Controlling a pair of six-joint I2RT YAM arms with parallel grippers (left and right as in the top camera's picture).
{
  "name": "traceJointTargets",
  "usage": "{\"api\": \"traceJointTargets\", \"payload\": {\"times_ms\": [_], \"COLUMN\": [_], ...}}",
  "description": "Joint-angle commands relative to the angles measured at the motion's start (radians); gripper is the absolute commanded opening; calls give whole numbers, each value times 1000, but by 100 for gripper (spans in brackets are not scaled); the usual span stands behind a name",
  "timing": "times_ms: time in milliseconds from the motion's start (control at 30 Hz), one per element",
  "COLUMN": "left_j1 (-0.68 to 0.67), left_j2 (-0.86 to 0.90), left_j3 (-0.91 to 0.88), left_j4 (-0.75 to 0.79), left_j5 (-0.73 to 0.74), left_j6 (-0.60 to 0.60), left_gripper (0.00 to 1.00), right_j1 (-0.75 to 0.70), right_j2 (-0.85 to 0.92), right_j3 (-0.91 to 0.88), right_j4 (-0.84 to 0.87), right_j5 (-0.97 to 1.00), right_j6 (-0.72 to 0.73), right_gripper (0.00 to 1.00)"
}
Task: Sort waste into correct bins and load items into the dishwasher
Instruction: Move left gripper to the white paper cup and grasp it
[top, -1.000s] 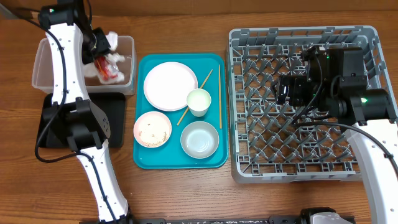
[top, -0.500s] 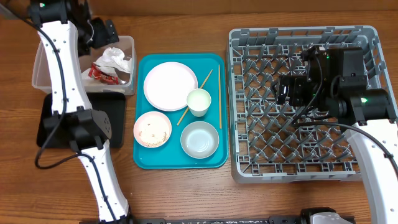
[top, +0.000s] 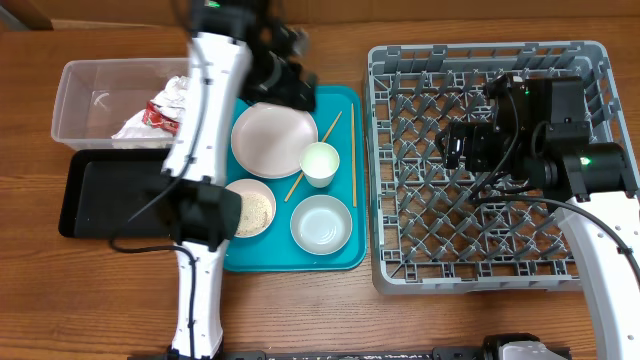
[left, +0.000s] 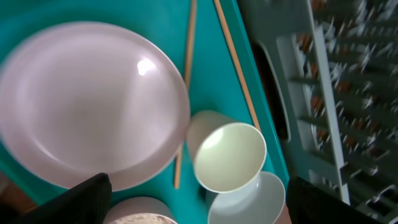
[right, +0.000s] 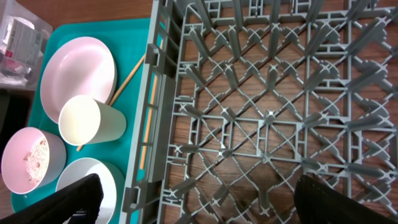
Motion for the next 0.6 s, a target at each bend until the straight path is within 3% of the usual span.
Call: {"api": "traceJointTargets", "payload": {"times_ms": [0, 267, 433, 567], "left_j1": [-67, -82, -80, -91], "left_j2": [0, 2, 2, 2], "left_j3": [-103, -304, -333, -346], "left_j4": [-6, 6, 64, 114], "left_j5": [-119, -155, -145, -128], "left_j6": [30, 26, 26, 26], "left_gripper": [89, 69, 64, 42], "right_j1": [-8, -8, -8, -8], "right_j2": [-1, 0, 0, 0], "right_j3": [27, 27, 27, 27], "right_j4": [0, 0, 1, -1], "right_j5": [-9, -9, -9, -9], "right_j6": [3, 3, 3, 3], "right_gripper": [100, 100, 100, 100]}}
